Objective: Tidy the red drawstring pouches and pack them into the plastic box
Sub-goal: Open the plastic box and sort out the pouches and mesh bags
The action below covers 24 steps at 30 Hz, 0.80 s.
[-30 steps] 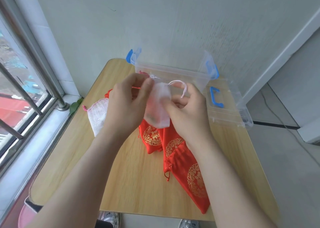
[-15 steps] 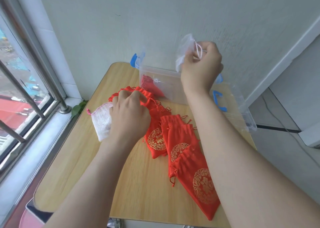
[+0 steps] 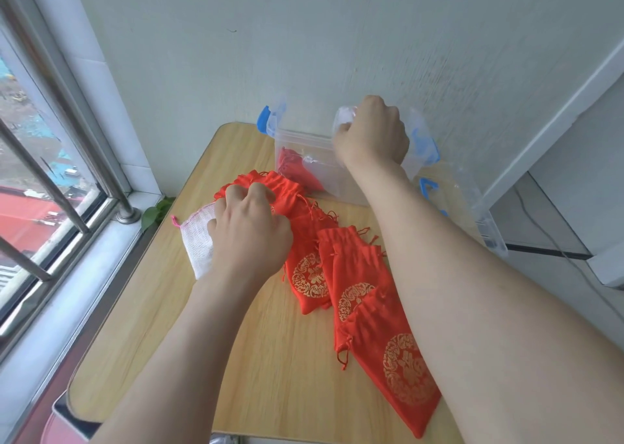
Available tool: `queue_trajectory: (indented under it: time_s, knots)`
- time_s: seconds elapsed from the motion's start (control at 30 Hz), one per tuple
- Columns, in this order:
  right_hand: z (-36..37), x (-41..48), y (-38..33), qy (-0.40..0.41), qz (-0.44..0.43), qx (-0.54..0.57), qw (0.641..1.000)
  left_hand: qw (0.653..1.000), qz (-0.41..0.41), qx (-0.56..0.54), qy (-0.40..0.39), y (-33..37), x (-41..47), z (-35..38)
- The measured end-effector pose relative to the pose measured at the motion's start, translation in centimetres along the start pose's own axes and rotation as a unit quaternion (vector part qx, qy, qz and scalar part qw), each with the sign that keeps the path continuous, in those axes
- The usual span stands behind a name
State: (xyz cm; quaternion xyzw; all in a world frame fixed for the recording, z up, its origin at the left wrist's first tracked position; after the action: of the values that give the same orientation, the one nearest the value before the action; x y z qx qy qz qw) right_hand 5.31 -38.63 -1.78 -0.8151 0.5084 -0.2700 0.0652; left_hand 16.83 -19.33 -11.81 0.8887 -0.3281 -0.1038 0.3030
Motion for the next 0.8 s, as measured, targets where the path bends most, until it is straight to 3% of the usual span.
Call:
queue_trajectory:
  time_s: [0.1,0.2,0.33,0.43,0.6,0.8]
  knots:
    - [2.1,-0.6,-1.5,-0.066,-0.050,0.052,0.995,1.000,-0.024,0.015,-0.001,-0.7,0.0,-0.1]
    - [3.1,-1.3,-2.7,-0.073,-0.104,0.035,0.991,1.000,-0.027,0.016,0.002,-0.9,0.1,-0.3]
    - [1.0,-3.1,-2.9,0.060,-0.160,0.014,0.985,0.995,-0.078,0.065,0.005,-2.0,0.0,-0.7]
    - [-1.2,-6.3,-2.4,0.169,-0.171,0.073,0.968,0.990,-0.116,0.085,-0.009,-3.7,0.3,0.1]
    - [-0.9,-11.2,-1.3,0.155,-0.128,0.158,0.967,0.993,-0.051,0.106,-0.008,-3.5,0.0,0.5]
    - [-0.6,-15.3,1.0,0.068,-0.031,0.249,0.966,0.994,-0.076,0.074,0.004,-4.3,-0.7,-0.6]
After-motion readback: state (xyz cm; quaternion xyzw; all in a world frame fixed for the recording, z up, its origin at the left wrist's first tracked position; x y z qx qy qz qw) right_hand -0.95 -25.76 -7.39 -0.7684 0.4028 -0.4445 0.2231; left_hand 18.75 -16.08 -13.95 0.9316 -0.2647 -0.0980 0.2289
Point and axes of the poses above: each hand's wrist, its own x-axis towards the middle knuckle, its own z-axis out of the palm, y = z × x, the point moved 10 cm from there along x, towards the middle knuckle, and after that the axes turned 7 degrees about -z, right-handed, at the moved point
